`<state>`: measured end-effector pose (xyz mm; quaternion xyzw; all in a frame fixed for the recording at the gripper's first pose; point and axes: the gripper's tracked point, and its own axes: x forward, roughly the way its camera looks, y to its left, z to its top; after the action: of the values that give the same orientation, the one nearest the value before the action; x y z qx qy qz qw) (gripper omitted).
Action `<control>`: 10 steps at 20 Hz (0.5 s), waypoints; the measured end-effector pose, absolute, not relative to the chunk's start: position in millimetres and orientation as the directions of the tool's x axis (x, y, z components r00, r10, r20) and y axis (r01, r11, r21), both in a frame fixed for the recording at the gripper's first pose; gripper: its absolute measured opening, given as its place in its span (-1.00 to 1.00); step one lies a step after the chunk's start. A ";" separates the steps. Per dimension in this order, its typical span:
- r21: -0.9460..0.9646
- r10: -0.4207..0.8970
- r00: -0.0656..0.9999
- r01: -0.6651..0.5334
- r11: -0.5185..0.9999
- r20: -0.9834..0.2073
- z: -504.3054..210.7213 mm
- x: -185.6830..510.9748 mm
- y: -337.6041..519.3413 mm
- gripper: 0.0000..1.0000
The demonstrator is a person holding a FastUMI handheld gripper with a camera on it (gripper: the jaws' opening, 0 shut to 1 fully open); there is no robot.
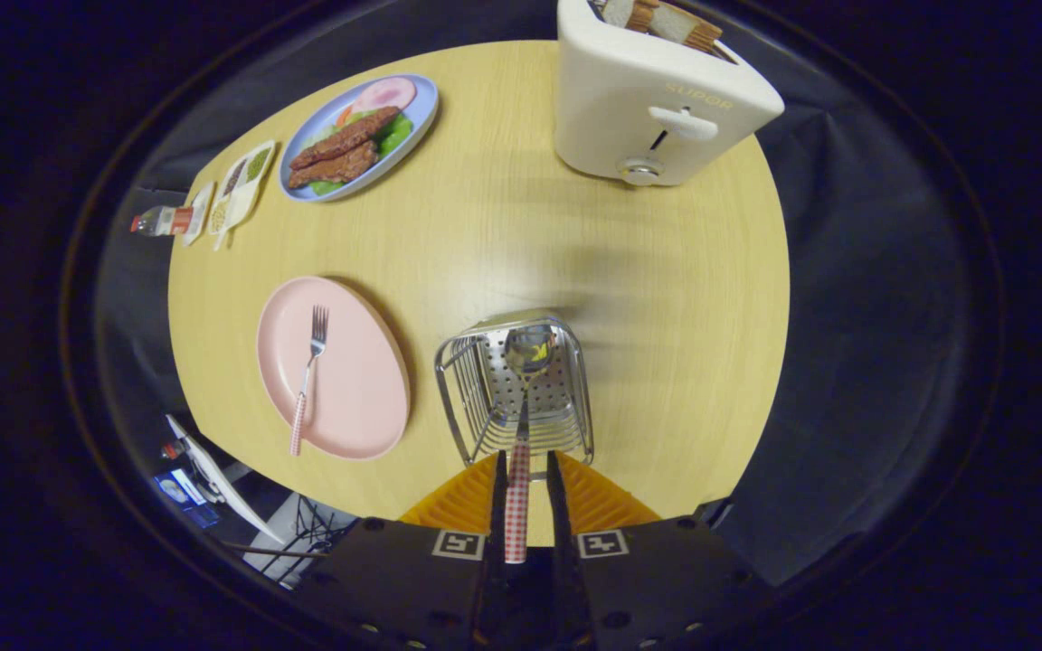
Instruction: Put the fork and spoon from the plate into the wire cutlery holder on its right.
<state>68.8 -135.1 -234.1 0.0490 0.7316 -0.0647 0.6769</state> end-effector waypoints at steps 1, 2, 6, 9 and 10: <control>-0.030 -0.025 -0.036 0.155 0.987 -0.999 -230.7 76.8 -135.6 -0.49; -0.035 -0.038 0.015 0.140 0.989 -0.999 -225.2 82.1 -135.7 -0.29; -0.062 -0.073 0.329 0.046 0.997 -0.941 -189.9 111.4 -116.0 0.76; -0.058 -0.056 0.498 0.012 0.998 -0.865 -173.1 112.4 -79.1 0.85; -0.059 -0.050 0.534 0.001 0.998 -0.844 -172.2 109.4 -65.0 0.89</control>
<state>109.4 -65.0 -172.2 -0.0254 0.4823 -0.0145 0.8755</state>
